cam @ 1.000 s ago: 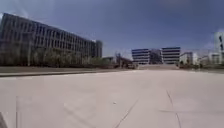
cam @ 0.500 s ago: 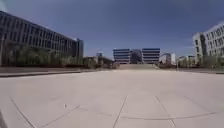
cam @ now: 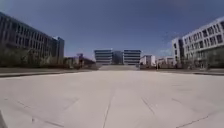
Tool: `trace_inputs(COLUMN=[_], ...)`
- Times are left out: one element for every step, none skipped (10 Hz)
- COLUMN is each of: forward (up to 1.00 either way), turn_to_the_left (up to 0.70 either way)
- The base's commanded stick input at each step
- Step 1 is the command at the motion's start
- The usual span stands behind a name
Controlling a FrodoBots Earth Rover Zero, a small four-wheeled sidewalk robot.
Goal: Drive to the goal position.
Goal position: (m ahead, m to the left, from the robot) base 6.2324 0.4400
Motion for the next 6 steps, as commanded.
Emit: trace_inputs(forward=[0.09, 0.09, 0.10, 0.09, 0.09, 0.09], turn_to_the_left=[-0.04, -0.04, -0.04, -0.04, -0.04, -0.04])
